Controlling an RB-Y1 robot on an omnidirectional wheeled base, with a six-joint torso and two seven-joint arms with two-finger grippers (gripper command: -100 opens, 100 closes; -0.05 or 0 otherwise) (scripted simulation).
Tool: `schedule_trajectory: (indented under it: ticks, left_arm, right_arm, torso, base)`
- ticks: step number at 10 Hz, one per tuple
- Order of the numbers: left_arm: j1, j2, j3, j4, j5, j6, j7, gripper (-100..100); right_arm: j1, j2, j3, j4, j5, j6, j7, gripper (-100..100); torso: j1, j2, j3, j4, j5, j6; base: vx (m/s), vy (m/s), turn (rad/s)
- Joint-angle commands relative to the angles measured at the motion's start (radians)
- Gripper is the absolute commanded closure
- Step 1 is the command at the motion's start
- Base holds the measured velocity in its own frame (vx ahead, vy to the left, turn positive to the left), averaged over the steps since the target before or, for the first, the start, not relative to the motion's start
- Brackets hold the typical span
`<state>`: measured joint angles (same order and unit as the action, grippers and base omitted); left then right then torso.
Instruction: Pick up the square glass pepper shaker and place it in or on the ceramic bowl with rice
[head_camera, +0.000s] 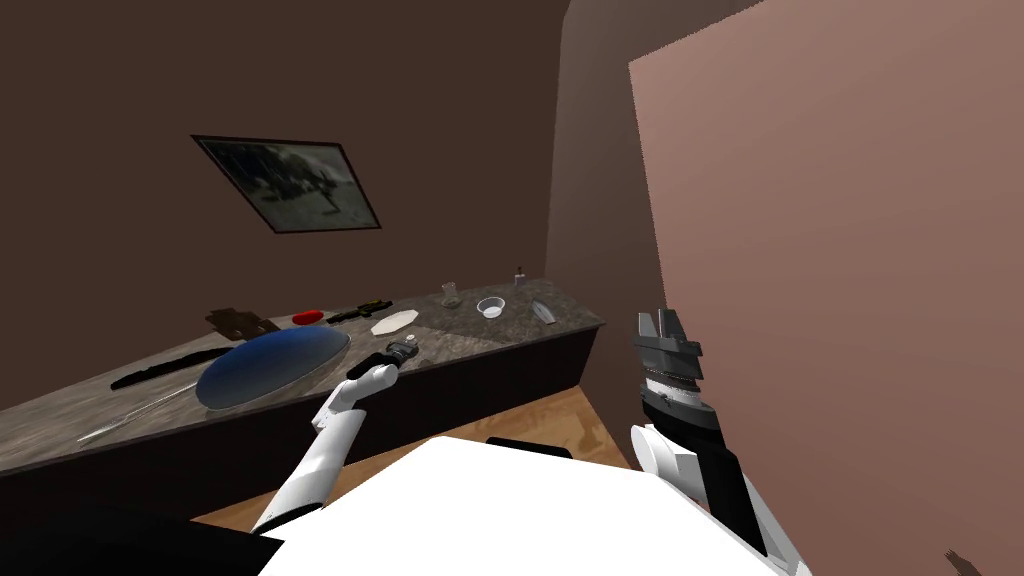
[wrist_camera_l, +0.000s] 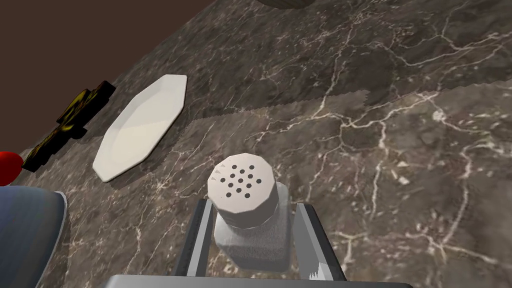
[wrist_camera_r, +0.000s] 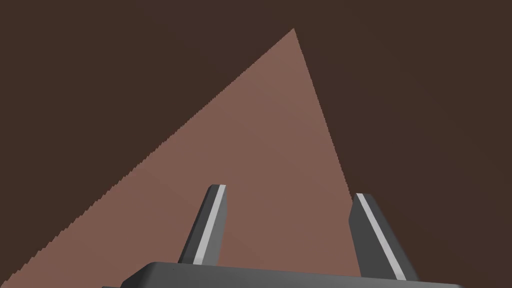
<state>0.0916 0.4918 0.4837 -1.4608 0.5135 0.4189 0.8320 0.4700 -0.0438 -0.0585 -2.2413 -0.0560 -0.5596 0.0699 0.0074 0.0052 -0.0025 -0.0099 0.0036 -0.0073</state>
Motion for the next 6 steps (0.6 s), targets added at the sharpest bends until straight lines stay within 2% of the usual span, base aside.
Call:
schedule_trajectory:
  ticks: [1,2,3,4,5,6]
  left_arm:
    - [-0.037,0.044,0.050,0.050,-0.030,0.015,0.027,100]
    - [-0.037,0.044,0.054,0.064,-0.030,0.015,0.027,100]
    - [-0.063,0.076,0.091,0.089,-0.048,0.028,0.045,100]
    - [-0.063,0.076,0.091,0.107,-0.048,0.028,0.045,100]
    - [-0.091,0.108,0.128,0.142,-0.067,0.038,0.061,100]
    - [-0.091,0.108,0.128,0.152,-0.067,0.038,0.061,100]
  right_arm:
    - [0.000,0.000,0.000,0.000,0.000,0.000,0.000,0]
    - [0.000,0.000,0.000,0.000,0.000,0.000,0.000,0]
    - [0.000,0.000,0.000,0.000,0.000,0.000,0.000,0]
    - [0.000,0.000,0.000,0.000,0.000,0.000,0.000,0]
    - [0.000,0.000,0.000,0.000,0.000,0.000,0.000,0]
    - [0.000,0.000,0.000,0.000,0.000,0.000,0.000,0]
  torso:
    - [0.000,0.000,0.000,0.000,0.000,0.000]
    - [0.000,0.000,0.000,0.000,0.000,0.001]
    - [0.002,-0.001,0.000,0.000,0.001,0.000]
    - [0.003,-0.001,0.000,0.000,0.001,0.000]
    - [0.003,-0.001,-0.001,0.000,0.002,-0.001]
    - [0.003,-0.002,-0.001,0.000,0.002,0.000]
  base:
    - [-0.044,-0.042,-0.254]
    - [-0.031,-0.016,-0.127]
    - [-0.028,-0.018,-0.173]
    - [-0.015,-0.005,-0.095]
    - [-0.018,-0.014,-0.176]
    - [-0.015,-0.007,-0.130]
